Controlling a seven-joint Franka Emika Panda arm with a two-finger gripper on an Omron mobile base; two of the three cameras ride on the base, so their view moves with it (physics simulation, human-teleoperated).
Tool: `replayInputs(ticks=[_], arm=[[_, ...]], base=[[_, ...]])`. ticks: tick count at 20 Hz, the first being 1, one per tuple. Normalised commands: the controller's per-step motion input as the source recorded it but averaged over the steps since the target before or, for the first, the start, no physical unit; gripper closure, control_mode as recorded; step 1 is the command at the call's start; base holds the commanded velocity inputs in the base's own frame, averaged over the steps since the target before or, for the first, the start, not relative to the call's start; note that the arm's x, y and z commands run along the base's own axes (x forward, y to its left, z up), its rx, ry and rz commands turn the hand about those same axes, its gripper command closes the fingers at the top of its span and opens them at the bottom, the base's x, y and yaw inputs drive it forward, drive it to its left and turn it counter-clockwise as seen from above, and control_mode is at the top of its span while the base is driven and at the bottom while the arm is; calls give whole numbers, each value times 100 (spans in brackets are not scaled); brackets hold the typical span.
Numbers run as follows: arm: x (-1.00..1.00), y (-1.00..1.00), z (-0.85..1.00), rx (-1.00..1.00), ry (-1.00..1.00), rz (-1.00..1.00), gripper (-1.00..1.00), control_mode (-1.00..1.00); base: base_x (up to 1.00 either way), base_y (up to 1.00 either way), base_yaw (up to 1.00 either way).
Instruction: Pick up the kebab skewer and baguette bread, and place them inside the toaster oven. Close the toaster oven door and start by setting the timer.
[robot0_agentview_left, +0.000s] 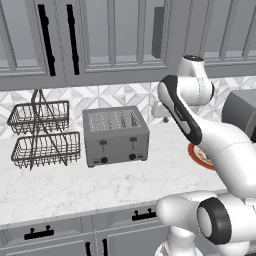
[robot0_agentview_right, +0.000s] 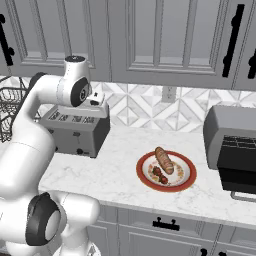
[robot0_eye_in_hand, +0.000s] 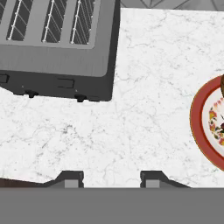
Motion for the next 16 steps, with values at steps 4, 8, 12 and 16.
replayInputs(ticks=[4, 8, 12, 16], arm=[[0, 0, 0, 0, 0, 0, -100, 100], [0, 0, 0, 0, 0, 0, -100, 100], [0, 0, 0, 0, 0, 0, -100, 100], [0, 0, 0, 0, 0, 0, -100, 100]], base=[[0, 0, 0], [0, 0, 0], [0, -29, 0], [0, -96, 0]])
